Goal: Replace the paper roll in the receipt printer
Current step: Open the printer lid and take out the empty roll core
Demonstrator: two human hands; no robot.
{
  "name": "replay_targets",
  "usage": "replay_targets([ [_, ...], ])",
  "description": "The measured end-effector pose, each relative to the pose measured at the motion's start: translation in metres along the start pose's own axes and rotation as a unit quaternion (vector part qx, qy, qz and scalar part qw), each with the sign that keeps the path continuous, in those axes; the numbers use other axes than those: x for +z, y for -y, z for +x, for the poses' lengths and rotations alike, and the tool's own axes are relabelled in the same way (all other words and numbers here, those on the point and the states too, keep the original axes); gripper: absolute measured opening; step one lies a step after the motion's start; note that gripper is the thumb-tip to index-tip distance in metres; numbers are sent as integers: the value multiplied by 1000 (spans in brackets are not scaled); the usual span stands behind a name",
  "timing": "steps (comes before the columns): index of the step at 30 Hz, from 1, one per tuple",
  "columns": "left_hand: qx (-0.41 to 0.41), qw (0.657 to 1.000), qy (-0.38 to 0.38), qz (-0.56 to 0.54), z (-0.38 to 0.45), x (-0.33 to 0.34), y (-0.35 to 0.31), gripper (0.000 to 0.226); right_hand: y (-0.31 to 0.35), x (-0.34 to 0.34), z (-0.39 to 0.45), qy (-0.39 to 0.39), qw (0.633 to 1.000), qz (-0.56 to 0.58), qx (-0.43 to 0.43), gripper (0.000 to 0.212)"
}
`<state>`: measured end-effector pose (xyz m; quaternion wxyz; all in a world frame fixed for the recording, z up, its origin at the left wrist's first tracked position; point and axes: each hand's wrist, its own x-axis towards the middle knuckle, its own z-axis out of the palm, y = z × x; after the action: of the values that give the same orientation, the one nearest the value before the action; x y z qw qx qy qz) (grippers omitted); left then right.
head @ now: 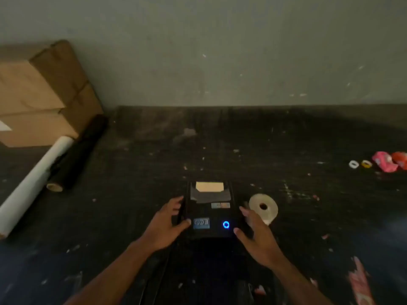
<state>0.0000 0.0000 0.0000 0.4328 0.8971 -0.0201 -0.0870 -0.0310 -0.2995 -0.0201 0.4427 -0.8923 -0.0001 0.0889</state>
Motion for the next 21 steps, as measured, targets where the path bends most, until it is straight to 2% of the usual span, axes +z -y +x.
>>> replay_targets([
  [2,-47,997,59,-32,-12,21,14,83,-13,14,-4,21,997,46,53,79],
  [4,-72,993,84,-32,-26,41,27,89,-16,27,-11,48,992,70,92,83],
  [10,-96,994,-6,-60,-33,57,40,75,-19,39,-7,-2,989,82,125,75],
  [21,-64,997,-13,-43,-29,40,31,76,-13,32,-8,-46,994,54,83,77],
])
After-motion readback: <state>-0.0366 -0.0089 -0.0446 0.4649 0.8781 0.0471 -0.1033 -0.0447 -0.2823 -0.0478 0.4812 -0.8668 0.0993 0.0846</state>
